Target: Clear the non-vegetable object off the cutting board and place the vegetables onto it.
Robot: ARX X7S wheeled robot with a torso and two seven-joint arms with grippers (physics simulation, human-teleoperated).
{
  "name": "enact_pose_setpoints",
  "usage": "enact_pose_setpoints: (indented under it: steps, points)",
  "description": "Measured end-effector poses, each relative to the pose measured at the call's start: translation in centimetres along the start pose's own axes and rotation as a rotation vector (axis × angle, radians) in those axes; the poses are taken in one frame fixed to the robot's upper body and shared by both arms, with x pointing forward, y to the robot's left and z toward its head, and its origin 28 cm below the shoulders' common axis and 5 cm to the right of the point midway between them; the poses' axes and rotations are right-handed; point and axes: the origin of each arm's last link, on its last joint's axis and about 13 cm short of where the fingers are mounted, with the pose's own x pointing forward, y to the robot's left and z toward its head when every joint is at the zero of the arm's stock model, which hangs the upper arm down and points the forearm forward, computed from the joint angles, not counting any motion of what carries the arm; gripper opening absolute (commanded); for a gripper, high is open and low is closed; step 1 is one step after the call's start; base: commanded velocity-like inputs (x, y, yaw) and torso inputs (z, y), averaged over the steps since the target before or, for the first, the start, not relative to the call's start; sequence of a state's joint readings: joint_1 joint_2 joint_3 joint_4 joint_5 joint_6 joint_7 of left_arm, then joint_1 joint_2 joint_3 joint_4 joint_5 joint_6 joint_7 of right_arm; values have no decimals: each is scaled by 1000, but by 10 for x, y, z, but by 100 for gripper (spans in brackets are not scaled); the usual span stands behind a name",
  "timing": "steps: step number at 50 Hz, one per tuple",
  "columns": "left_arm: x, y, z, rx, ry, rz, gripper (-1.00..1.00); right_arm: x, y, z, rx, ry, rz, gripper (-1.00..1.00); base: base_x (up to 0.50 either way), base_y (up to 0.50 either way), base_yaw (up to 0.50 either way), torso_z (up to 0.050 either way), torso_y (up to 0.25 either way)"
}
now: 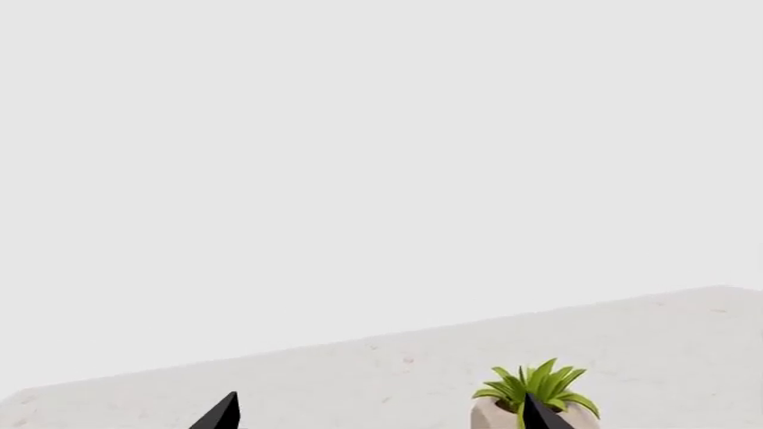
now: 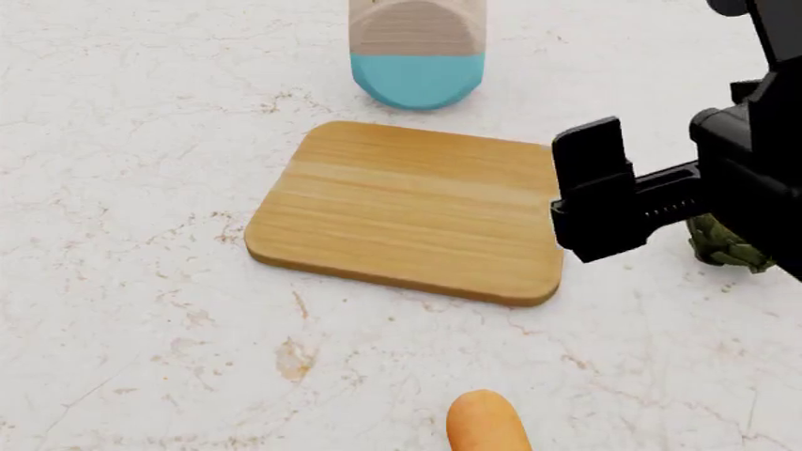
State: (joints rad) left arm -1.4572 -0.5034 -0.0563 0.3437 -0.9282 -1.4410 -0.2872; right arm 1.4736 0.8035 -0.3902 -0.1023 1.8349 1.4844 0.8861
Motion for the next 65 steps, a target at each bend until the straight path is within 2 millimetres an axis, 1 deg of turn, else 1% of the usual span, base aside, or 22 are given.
enact_pose_setpoints:
  steps: [12, 21, 44, 54, 65]
  points:
    - [0, 0, 0, -2, -3, -3, 100, -26, 16, -5, -51, 73, 88, 100, 0, 0, 0, 0, 0]
    - [0, -1, -1, -7, -8, -5, 100, -33, 26, -12, -69, 149, 140, 100, 0, 0, 0, 0, 0]
    - [-3, 3, 0, -13, -14, 3, 100, -36, 42, -24, -98, 275, 233, 100, 0, 0, 0, 0, 0]
    - [-2, 3, -1, -13, -14, 7, 100, -29, 48, -30, -109, 315, 272, 100, 0, 0, 0, 0, 0]
    - [-2, 3, -3, -11, -10, 10, 100, -17, 55, -41, -96, 344, 314, 100, 0, 0, 0, 0, 0]
